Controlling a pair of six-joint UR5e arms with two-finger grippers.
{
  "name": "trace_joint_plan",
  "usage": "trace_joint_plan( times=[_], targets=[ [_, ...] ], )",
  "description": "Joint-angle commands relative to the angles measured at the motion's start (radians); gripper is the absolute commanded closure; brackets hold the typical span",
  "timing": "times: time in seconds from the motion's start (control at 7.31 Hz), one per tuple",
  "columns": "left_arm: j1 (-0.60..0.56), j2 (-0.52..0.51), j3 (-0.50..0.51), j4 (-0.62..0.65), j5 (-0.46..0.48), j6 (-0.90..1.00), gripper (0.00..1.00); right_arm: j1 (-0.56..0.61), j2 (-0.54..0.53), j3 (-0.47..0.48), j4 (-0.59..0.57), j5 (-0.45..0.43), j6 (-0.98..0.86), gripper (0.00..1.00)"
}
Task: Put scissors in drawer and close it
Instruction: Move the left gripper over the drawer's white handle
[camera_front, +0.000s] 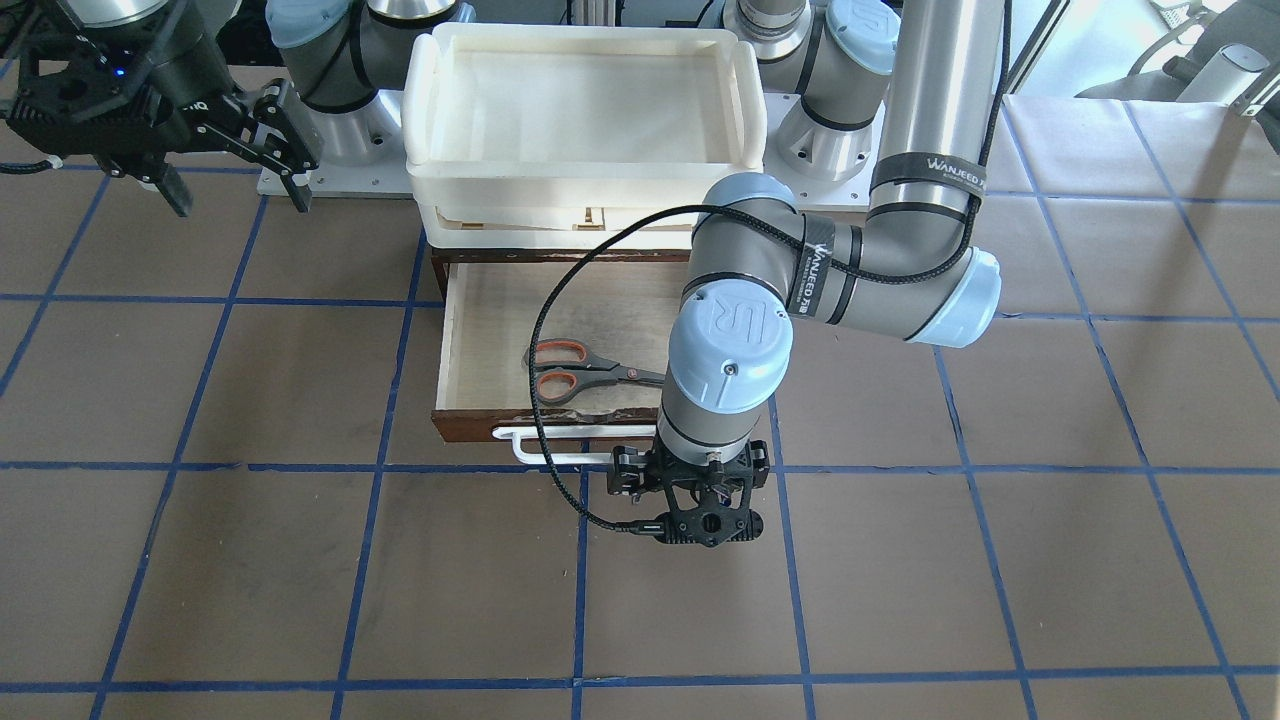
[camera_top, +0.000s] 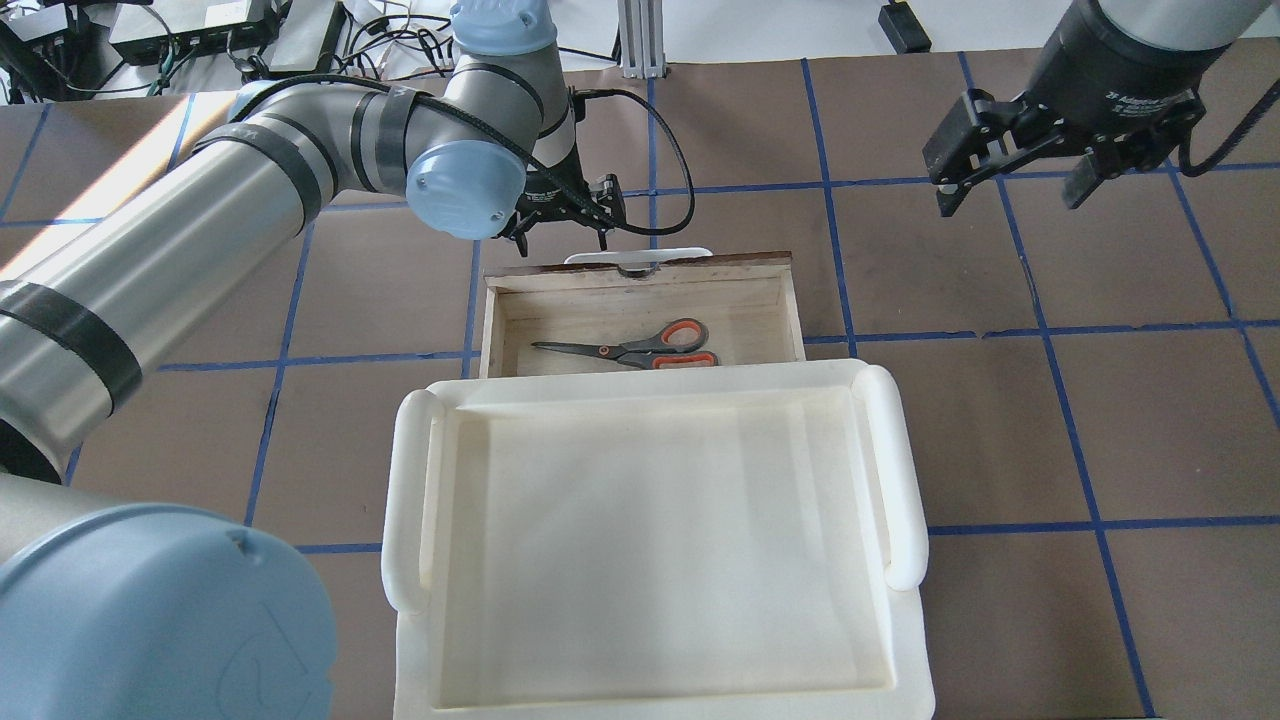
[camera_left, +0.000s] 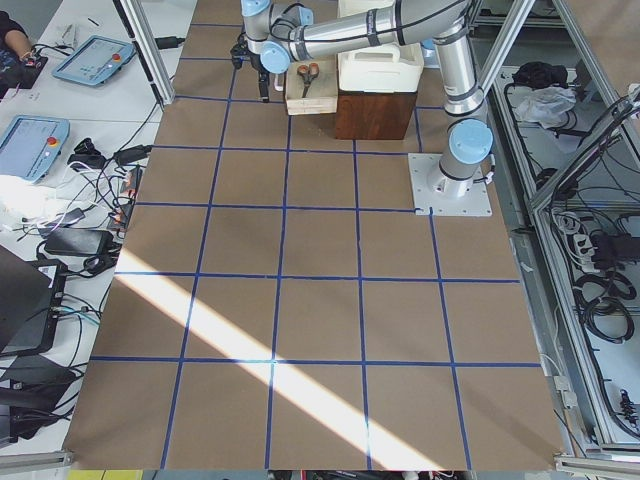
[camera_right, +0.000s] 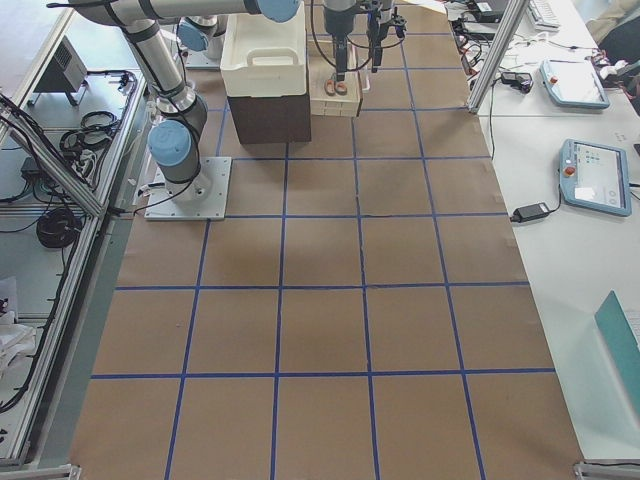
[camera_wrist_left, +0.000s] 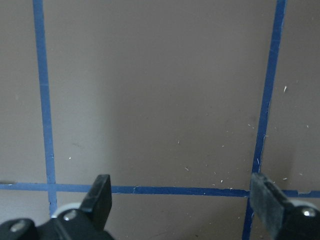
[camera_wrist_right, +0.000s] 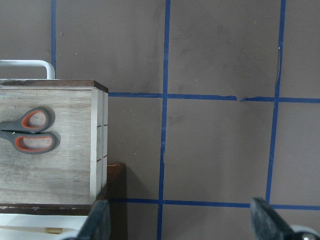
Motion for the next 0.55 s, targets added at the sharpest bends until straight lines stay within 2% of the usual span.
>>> trace_joint_plan(
  times=[0.0,0.41],
  targets=[
    [-0.014,-0.031,0.021,0.009,-0.003,-0.096,0.0,-0.001,0.0,0.001,-0.001,0.0,-0.009,0.0],
    [-0.036,-0.047,0.03,-0.005,0.009,-0.178,0.0,-0.001,0.0,0.001,-0.001,0.0,-0.011,0.0]
  ],
)
